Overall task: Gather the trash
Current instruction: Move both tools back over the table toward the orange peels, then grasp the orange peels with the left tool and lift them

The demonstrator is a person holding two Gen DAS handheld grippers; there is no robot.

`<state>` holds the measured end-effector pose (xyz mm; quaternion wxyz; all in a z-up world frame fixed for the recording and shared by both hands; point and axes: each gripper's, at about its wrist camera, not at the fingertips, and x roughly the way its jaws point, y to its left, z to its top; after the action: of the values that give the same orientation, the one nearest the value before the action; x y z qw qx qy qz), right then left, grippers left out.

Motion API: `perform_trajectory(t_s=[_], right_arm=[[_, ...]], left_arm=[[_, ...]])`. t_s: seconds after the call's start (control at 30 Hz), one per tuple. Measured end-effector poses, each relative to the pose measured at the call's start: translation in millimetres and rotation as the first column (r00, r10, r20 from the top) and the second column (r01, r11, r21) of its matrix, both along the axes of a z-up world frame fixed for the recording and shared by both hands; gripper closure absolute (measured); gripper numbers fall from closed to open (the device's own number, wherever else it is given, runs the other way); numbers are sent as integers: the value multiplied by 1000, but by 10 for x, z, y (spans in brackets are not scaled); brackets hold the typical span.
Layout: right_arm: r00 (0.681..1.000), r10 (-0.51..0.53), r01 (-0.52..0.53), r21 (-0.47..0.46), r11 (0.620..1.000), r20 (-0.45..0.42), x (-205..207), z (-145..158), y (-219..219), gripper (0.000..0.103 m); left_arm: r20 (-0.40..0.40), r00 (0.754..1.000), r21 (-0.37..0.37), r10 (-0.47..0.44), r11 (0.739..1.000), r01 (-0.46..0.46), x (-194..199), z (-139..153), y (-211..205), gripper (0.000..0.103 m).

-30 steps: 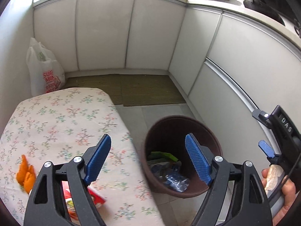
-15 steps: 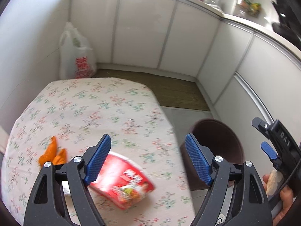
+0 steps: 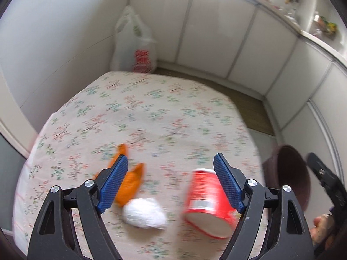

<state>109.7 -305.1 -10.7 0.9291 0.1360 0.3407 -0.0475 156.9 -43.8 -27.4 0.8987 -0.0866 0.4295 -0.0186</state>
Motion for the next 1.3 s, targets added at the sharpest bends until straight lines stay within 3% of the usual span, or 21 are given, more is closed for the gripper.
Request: perform_trajectory(t_s=[0.2, 0.33, 0.43, 0.57, 0.77, 0.87, 0.97, 1.03, 1.1, 1.3], right_arm=[[997, 74, -75, -31, 997, -23, 69, -47, 291, 7], [992, 120, -122, -34, 992, -40, 117, -80, 445, 7], [987, 150, -153, -51, 987, -51, 147, -112, 566, 7], [981, 183, -188, -79, 979, -68, 185, -159, 707, 7], [973, 215, -222, -87, 971, -79, 215, -176, 791, 7], [972, 220, -226, -76, 971, -80, 236, -176, 794, 7], [971, 224, -231, -80, 970, -80, 236, -178, 810, 7], [971, 227, -233, -82, 969, -80, 233, -173, 827, 7], [970, 229, -236, -80, 969, -81, 230, -167, 844, 7], [958, 278, -282, -53, 958, -76, 170, -120, 921, 7]], left_arm=[[-96, 989, 55, 108, 993, -103, 272, -440, 626, 24], [-135, 984, 60, 114, 993, -106, 359, -693, 870, 24], [-187, 978, 35, 95, 995, -90, 463, -846, 891, 24], [-191, 978, 116, 83, 991, -61, 576, -938, 767, 24], [-271, 959, 118, 80, 992, -49, 700, -1207, 749, 24], [-269, 959, 147, 83, 988, -44, 698, -1257, 744, 25], [-262, 962, 158, 81, 987, -40, 673, -1258, 736, 36], [-254, 965, 159, 64, 987, -23, 649, -1234, 722, 62], [-260, 964, 136, 48, 991, -12, 621, -1216, 724, 77], [-247, 968, 22, 50, 999, -46, 550, -1085, 795, 85]])
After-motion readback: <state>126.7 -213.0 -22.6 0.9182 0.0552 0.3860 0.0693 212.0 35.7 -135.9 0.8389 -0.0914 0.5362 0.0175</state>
